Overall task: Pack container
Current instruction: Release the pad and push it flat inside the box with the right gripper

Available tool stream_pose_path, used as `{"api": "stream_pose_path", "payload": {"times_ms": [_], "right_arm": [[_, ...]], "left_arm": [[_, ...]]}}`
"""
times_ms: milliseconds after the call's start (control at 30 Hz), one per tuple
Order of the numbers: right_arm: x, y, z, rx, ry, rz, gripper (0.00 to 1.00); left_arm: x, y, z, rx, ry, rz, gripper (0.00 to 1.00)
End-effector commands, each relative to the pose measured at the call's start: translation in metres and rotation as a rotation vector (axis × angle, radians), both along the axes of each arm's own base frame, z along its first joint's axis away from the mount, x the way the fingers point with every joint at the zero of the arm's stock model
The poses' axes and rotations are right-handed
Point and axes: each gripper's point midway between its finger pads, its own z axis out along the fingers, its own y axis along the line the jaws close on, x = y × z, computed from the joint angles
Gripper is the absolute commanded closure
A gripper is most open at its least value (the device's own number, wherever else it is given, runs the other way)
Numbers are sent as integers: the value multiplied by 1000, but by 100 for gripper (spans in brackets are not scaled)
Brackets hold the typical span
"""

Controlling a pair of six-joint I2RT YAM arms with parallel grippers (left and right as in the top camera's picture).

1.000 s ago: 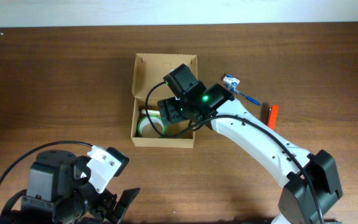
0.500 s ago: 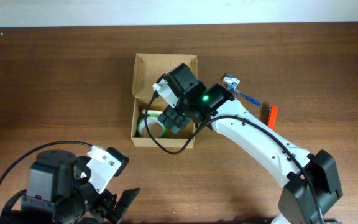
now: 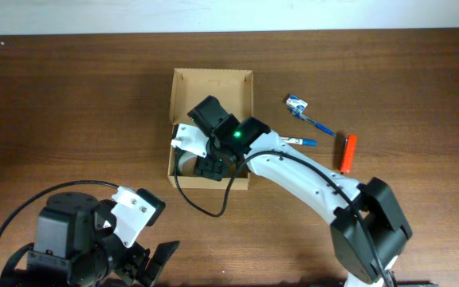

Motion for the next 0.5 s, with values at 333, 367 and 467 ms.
{"api": "stream_pose_path", "payload": {"times_ms": [333, 367, 467], "right_arm": [[34, 11, -26, -26, -100, -9, 39], [37, 11, -27, -28, -113, -15, 41], [42, 14, -30, -22, -125, -19, 48]], "left_arm": [[-1, -3, 5, -21, -3, -3, 1], [-1, -3, 5, -21, -3, -3, 0], [-1, -3, 5, -21, -3, -3, 0]]}}
